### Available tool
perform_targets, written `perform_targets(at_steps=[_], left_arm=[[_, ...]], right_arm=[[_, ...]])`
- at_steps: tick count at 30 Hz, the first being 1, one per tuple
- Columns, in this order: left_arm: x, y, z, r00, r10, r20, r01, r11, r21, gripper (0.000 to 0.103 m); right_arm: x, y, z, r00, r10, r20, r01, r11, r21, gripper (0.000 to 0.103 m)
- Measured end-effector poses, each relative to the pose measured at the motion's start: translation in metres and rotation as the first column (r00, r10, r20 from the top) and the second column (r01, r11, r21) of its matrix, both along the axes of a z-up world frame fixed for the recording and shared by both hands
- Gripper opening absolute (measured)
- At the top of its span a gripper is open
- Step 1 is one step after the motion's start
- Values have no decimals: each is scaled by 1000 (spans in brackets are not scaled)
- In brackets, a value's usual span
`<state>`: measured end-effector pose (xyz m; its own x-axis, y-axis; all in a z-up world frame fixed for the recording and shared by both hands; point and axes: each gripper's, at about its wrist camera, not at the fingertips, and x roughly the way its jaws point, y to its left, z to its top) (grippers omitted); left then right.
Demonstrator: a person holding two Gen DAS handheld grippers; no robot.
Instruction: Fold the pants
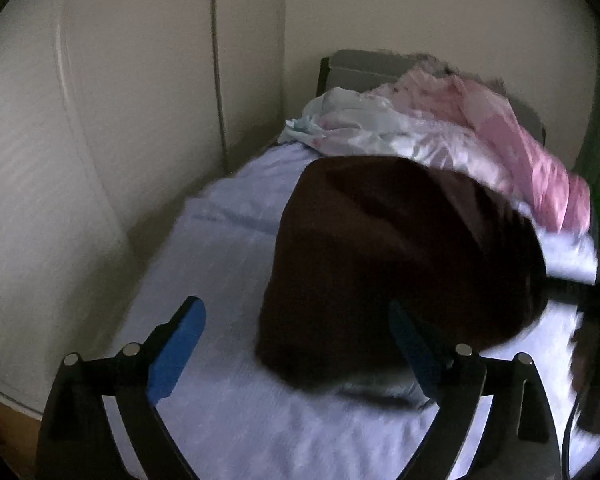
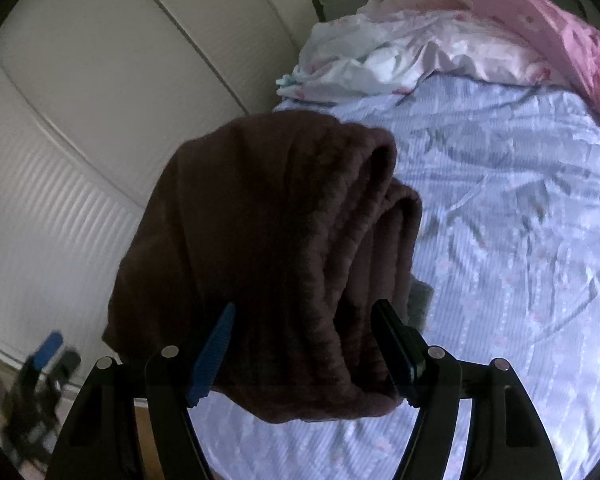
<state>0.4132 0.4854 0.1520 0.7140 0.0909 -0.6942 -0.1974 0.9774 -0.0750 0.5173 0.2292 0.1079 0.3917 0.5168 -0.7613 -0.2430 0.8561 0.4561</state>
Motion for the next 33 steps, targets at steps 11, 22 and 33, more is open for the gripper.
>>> perform_targets(at_steps=[11, 22, 33], left_arm=[[65, 50, -99, 990, -81, -118, -6, 802, -597, 40], [28, 72, -36, 986, -124, -110, 67, 906, -418, 32], [42, 43, -88, 964, -89, -251, -9, 931, -366, 79]], right_arm=[[7, 16, -32, 998, 17, -60, -20, 999, -35, 64], [-53, 57, 25, 982, 160, -102, -140, 974, 177, 27], [-32, 32, 13, 996, 74, 40, -69, 991, -116, 46]])
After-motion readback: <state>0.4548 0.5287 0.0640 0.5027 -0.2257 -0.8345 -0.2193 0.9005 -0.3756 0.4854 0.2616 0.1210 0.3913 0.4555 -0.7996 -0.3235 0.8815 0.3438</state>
